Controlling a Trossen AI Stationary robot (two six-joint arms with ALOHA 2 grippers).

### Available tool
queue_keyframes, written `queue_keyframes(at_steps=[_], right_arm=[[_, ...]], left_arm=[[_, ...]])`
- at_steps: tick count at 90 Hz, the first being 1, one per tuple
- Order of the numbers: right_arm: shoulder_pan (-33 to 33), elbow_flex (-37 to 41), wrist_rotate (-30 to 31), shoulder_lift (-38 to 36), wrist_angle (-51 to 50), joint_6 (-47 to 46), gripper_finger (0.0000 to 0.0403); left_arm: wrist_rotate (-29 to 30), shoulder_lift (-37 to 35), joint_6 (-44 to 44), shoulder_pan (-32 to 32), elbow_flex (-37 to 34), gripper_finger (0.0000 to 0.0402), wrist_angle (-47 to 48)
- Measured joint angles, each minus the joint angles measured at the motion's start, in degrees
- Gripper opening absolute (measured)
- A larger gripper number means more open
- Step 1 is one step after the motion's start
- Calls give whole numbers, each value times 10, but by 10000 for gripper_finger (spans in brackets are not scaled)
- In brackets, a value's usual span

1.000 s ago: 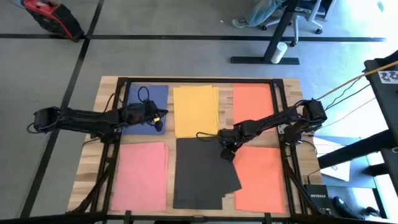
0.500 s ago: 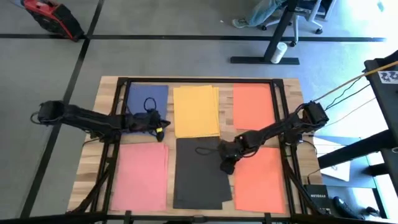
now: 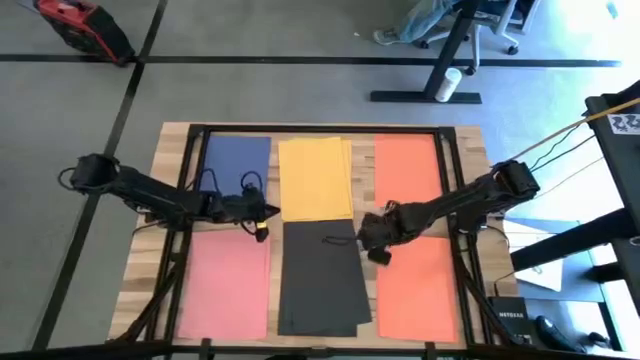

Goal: Organize paper
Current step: Stack the orange paper on top of the other orange paper

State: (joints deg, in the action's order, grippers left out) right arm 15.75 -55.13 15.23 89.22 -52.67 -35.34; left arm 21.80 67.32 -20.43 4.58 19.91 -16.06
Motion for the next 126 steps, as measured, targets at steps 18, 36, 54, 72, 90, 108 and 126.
queue_keyframes(at_steps=[18, 36, 54, 72, 90, 108, 126], right_arm=[[-25, 51, 71, -6, -16, 30, 22], [-30, 129, 97, -6, -7, 22, 113], [-29, 195, 131, -9, 47, 9, 166], [-30, 214, 213, -5, 66, 11, 170], [-34, 246, 244, -7, 117, 10, 170], [-35, 252, 244, -6, 121, 9, 157], [-65, 251, 225, -6, 133, 15, 68]], left_arm=[[0, -1, 2, -17, 1, 1, 14], [0, -1, 2, -17, 1, 1, 30], [0, -1, 2, -17, 1, 1, 35], [-1, -1, 2, -19, 1, 1, 35], [0, -1, -3, -26, 0, 1, 35], [0, -1, -2, -26, 0, 1, 35], [0, -1, -2, -26, 0, 1, 35]])
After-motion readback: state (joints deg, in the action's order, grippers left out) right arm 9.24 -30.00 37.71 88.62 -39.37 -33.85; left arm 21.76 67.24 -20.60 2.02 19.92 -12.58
